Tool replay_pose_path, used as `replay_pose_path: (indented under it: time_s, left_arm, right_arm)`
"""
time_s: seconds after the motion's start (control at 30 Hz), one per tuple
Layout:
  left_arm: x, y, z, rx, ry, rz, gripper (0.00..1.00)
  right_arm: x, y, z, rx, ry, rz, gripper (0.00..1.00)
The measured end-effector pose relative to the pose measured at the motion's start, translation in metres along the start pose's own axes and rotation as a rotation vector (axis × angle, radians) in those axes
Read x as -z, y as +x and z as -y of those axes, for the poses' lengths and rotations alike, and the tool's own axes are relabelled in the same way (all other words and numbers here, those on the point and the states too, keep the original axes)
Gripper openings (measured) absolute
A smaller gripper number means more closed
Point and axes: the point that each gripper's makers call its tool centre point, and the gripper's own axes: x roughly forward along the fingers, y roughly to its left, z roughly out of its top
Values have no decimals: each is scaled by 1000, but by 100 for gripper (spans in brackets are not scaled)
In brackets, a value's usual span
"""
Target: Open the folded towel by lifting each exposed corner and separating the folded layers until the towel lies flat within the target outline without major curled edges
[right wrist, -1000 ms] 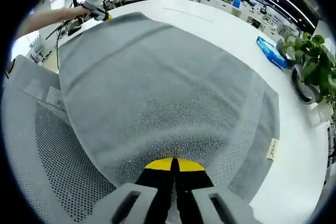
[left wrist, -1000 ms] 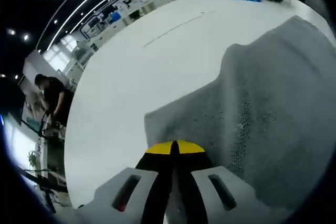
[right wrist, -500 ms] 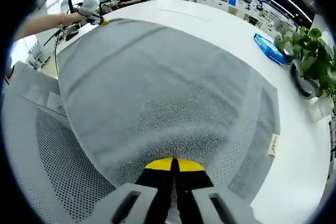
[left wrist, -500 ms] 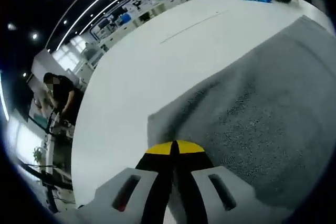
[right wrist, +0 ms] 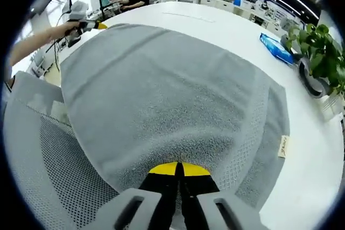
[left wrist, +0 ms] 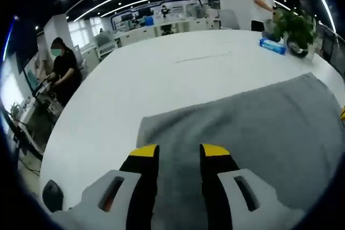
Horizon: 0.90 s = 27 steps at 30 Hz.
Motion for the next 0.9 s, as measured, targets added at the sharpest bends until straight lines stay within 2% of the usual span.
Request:
replay_pose_path:
  time_s: [0.07,0.1,0.2,0.23,0.33,0.37,0.4,0.43,0.5,0.53,0.57,0.6,0.63,0.7,0.77,0.9]
  left_arm:
    - [9,-19,23,48,1,7,41]
    - [11,-27,34,72,17,24,43]
    - [31,-54,79,172,-1,9,56]
    - [36,-59,87,184,-11,3,61]
    - [55,-63,105,197,-6,-29,73]
    - [67,-62,107,195,25,-69,77]
    - [73,-60,105,173,49,-82,77]
    - [80,-57,105,164,72,-107,77]
    - [92,-54,102,145,80,-155,80]
    - [102,-51,100,143,114,-193,84]
    - [94,-47,101,148,20,-136,87]
    - [100,-46,95,137,30,-167,88]
    - [97,-43,95,150,56,-152,88]
    - [97,-38,93,155,60,-142,89]
    - [94,-42,98,162,57,-135,91]
    - [87,-37,99,176,63,-135,91]
  right_arm:
    - [-4,-1,-3,-37,89,25,3]
    - [-10,-2,-3,-44,107,63,8]
    - [-29,-9,5,-16,134,169,29]
    - [-33,-11,8,-4,132,192,37]
    - [-36,-12,16,35,138,217,73]
    - [-34,-9,17,42,146,209,87]
    - [-31,-5,17,44,148,197,94]
    - [-25,-1,17,43,145,170,95]
    - [-10,6,11,12,137,87,90]
    - [-4,7,11,44,141,61,89]
    - [-8,7,15,51,33,64,89]
    - [-6,8,15,68,5,36,88]
    - [-5,11,15,81,-9,22,88]
    - [-11,16,15,73,23,41,92]
    - [-14,18,17,76,18,40,95]
    - [-26,25,30,82,23,56,95]
